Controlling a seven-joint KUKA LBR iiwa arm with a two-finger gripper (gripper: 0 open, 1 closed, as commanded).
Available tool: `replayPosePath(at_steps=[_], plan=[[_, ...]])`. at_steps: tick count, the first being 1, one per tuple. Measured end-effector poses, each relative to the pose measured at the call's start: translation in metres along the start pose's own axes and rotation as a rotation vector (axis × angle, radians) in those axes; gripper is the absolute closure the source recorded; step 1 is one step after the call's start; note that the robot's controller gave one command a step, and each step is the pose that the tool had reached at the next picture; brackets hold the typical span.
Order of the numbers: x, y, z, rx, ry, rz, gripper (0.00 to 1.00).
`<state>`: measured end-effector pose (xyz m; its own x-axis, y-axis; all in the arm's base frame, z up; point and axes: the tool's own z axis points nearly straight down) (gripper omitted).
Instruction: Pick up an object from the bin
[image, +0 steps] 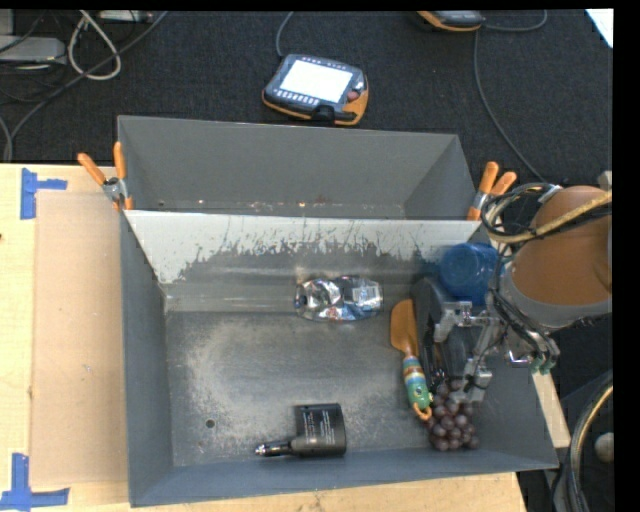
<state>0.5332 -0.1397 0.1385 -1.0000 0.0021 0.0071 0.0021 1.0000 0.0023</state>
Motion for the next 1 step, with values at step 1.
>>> replayPosePath(at_steps=[1], plan=[[-0.0019,0.0005,-0.0033,0.001,-0.006,-0.004,0.00]])
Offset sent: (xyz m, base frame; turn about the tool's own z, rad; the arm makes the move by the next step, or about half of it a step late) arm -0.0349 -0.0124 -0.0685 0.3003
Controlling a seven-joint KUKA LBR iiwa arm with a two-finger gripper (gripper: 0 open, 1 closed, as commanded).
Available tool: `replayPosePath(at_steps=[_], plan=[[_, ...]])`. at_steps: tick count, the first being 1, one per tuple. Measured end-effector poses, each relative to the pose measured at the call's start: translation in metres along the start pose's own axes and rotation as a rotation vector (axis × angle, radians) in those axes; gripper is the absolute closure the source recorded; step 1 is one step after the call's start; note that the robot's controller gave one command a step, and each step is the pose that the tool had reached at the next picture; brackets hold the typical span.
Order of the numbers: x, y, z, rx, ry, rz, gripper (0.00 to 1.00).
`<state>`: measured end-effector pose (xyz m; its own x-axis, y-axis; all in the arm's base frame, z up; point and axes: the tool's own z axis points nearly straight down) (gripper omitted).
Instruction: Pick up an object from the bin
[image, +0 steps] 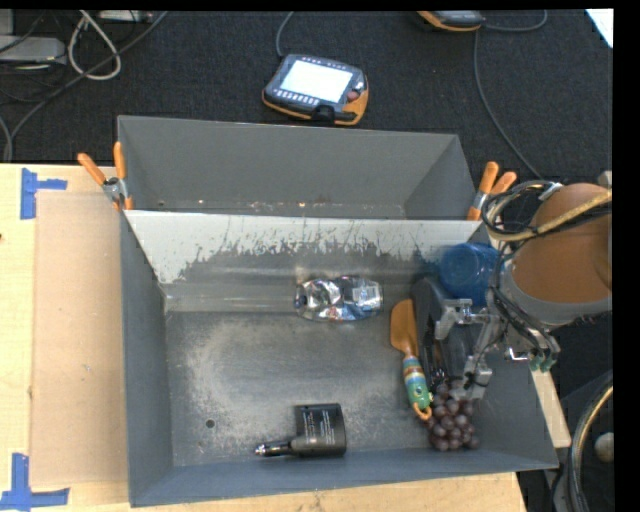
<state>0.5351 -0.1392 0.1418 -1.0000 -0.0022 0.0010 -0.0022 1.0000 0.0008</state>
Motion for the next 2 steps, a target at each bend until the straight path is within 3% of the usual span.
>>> replayPosePath(at_steps=[1,2], plan=[[0.027,-0.001,0.057,-0.013,0.009,0.277,0.00],[0.027,-0.015,-0.003,0.000,-0.003,0.374,0.00]])
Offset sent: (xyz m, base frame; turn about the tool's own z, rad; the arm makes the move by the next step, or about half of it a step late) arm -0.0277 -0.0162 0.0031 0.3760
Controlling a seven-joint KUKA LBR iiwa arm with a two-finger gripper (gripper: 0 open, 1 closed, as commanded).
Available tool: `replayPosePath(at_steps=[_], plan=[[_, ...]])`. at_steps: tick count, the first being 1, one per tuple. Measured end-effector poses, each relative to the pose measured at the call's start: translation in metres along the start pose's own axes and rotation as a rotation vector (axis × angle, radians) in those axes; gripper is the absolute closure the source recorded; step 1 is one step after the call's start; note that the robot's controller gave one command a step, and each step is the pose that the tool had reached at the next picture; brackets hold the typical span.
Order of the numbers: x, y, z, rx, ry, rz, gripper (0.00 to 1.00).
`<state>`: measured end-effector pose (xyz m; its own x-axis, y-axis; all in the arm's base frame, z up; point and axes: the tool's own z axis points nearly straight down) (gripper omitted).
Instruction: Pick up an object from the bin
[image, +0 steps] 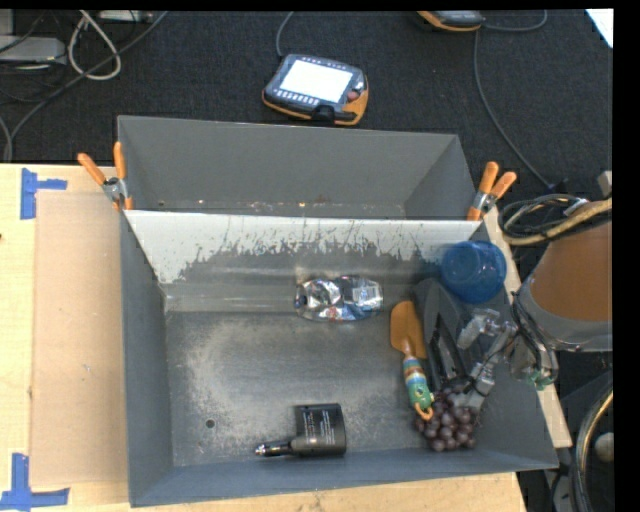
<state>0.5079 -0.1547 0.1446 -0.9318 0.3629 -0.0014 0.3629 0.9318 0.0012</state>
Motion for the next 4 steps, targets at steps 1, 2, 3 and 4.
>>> replayPosePath(at_steps=[1,2,3,4], plan=[[0.000,0.001,0.035,-0.012,0.002,-0.093,0.00],[0.025,-0.002,0.072,-0.001,-0.009,-0.559,0.00],[0.026,0.003,0.071,-0.010,-0.018,-1.005,1.00],[0.026,0.003,0.071,-0.010,-0.018,-1.006,1.00]])
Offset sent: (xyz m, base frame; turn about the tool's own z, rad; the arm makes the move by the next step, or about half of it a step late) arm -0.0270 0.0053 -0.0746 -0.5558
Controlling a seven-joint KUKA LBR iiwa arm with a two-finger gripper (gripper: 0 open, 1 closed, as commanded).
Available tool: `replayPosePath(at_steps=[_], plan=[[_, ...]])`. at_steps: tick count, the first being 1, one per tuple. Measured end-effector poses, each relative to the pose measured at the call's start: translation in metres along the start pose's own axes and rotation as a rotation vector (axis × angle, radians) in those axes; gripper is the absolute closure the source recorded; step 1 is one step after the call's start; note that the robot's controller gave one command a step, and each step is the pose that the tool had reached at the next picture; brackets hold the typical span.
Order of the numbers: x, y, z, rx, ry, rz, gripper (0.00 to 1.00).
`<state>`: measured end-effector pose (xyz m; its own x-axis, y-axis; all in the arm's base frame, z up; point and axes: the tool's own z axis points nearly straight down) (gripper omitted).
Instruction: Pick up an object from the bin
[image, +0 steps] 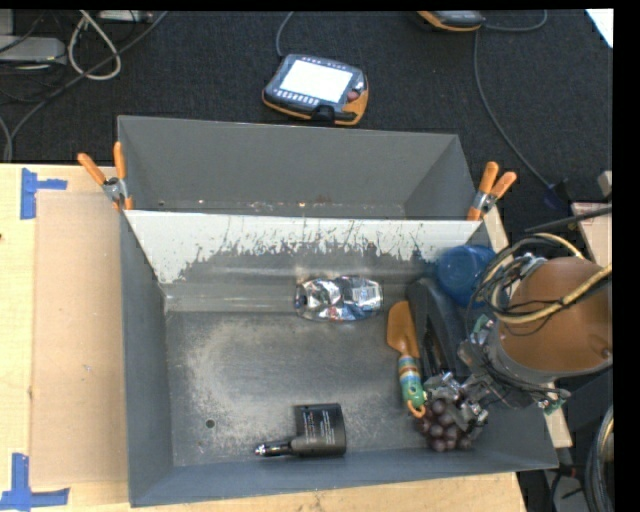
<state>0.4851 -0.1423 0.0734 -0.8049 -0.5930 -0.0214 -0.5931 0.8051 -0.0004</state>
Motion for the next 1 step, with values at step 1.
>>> replayPosePath(at_steps=[1], plan=[[0.0003,0.0021,-0.0293,-0.007,0.004,0.002,1.00]])
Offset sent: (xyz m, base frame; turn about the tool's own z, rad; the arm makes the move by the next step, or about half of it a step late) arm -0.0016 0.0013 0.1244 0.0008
